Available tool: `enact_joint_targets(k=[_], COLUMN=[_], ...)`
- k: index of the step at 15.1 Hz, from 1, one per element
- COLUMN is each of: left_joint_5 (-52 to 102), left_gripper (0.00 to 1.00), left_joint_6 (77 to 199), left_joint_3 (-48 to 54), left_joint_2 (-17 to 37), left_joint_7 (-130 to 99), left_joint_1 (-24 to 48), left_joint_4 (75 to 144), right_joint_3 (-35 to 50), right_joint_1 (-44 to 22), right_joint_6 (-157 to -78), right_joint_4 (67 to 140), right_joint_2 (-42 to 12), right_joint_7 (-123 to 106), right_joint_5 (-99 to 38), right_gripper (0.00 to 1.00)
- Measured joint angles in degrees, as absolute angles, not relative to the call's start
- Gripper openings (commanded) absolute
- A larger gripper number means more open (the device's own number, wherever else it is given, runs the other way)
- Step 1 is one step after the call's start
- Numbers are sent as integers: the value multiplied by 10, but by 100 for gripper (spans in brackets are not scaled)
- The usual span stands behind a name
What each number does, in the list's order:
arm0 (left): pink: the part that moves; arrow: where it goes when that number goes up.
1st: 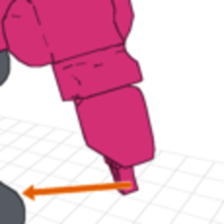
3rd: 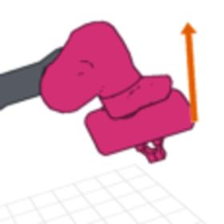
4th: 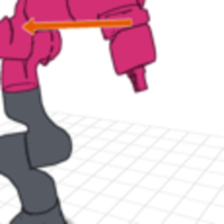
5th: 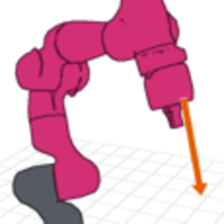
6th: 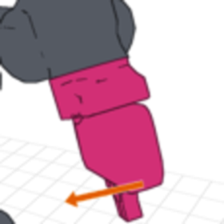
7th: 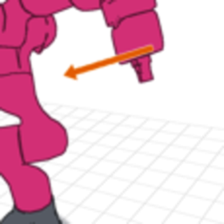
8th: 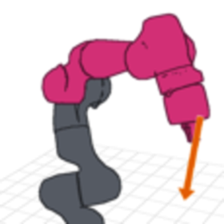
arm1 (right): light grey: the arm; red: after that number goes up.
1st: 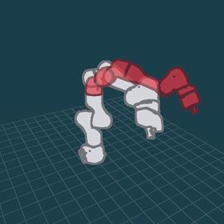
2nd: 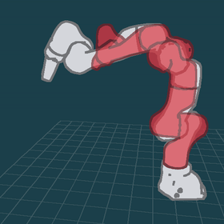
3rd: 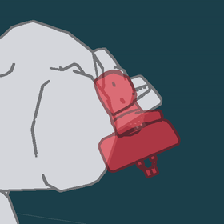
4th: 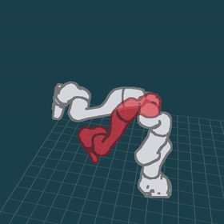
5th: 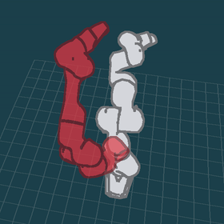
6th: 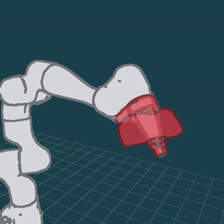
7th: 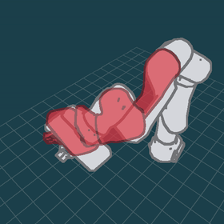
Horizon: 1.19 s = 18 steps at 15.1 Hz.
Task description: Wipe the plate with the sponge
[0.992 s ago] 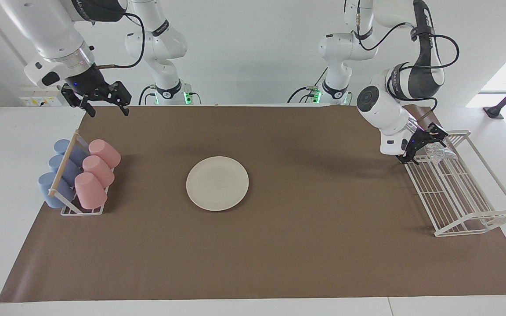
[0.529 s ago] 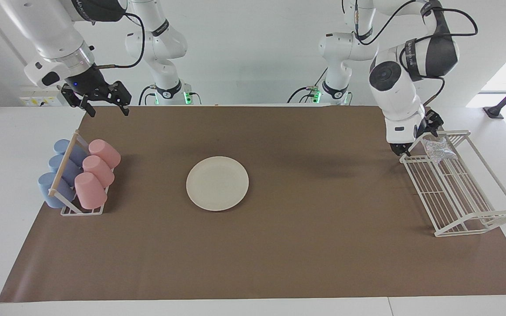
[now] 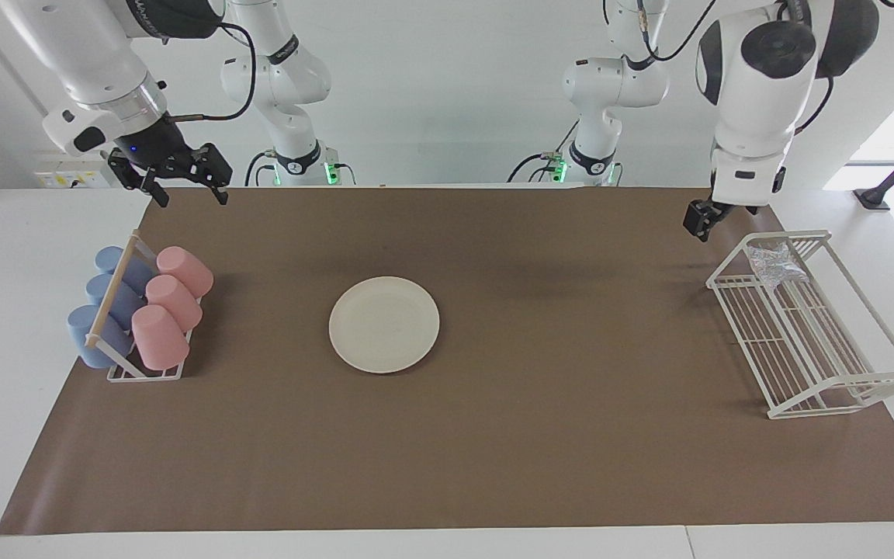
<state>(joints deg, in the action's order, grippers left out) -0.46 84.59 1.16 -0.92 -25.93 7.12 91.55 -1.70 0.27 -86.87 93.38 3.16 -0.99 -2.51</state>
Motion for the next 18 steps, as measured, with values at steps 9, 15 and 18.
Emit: enact_joint_targets(k=[9, 15, 18], left_joint_5=[30, 23, 23], left_gripper=[100, 100, 100], left_joint_6=[777, 780, 782], left_joint_3=[36, 38, 38], left_joint_2=[8, 11, 12], left_joint_7=[-172, -138, -137], left_joint_1=[51, 51, 50], left_joint_4=[845, 844, 844], right_joint_3=[-17, -16, -17], right_joint_1=[3, 3, 3], right_joint_6=[-869, -869, -869], right_joint_4=[934, 934, 933], right_joint_2=[32, 32, 32], right_joint_7=[-10, -10, -10], right_joint_5=[-25, -25, -17], right_gripper=[100, 100, 100])
